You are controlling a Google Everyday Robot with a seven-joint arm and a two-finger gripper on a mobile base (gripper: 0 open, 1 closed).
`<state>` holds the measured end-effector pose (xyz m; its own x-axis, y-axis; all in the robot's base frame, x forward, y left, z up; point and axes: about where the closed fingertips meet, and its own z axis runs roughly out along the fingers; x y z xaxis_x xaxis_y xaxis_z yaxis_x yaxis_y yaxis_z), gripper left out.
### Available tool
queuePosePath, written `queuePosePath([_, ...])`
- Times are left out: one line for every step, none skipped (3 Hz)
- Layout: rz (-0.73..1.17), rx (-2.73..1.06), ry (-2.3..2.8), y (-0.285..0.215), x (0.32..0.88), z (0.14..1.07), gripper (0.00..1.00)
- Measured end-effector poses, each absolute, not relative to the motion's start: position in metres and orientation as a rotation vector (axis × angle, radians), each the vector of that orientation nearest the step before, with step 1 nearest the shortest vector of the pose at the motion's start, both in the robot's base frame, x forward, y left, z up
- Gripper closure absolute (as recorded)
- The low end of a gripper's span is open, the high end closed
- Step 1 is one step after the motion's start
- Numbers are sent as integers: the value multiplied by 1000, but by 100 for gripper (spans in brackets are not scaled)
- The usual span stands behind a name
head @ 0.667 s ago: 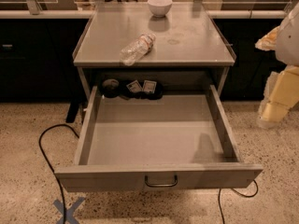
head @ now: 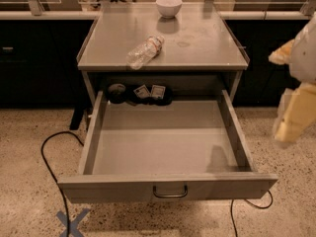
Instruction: Close top drawer
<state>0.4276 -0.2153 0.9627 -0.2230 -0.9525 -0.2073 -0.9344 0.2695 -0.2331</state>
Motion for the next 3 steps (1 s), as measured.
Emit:
queuePosePath([34,-1741,2293,-216,394,905,0])
queuePosePath([158,-1771,2349,-217,360,851,0])
queuePosePath([318,-1820,2388,-206,321,803,0])
